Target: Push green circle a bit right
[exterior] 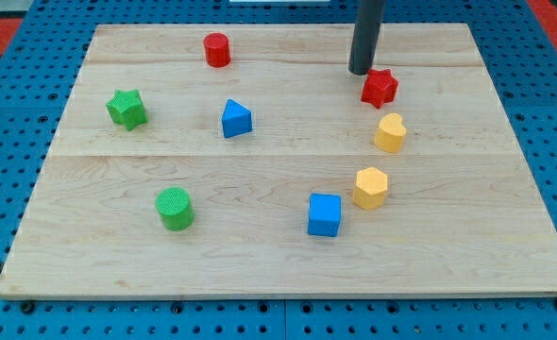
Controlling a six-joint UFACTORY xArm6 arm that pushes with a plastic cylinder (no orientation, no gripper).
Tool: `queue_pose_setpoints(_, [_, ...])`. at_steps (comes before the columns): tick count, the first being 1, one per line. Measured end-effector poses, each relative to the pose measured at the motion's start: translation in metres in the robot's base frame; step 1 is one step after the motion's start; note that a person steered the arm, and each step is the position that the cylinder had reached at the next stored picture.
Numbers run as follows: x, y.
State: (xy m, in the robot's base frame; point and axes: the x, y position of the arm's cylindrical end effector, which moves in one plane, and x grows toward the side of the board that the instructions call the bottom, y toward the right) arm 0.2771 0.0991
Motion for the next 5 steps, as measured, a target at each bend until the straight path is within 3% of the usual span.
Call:
queue_pose_setpoints(1, [-0.011, -0.075])
queue_pose_setpoints(3, [0.161, -0.083])
queue_pose_setpoints(4, [0.199, -0.145])
queue_pose_setpoints(5, [0.289, -0.121])
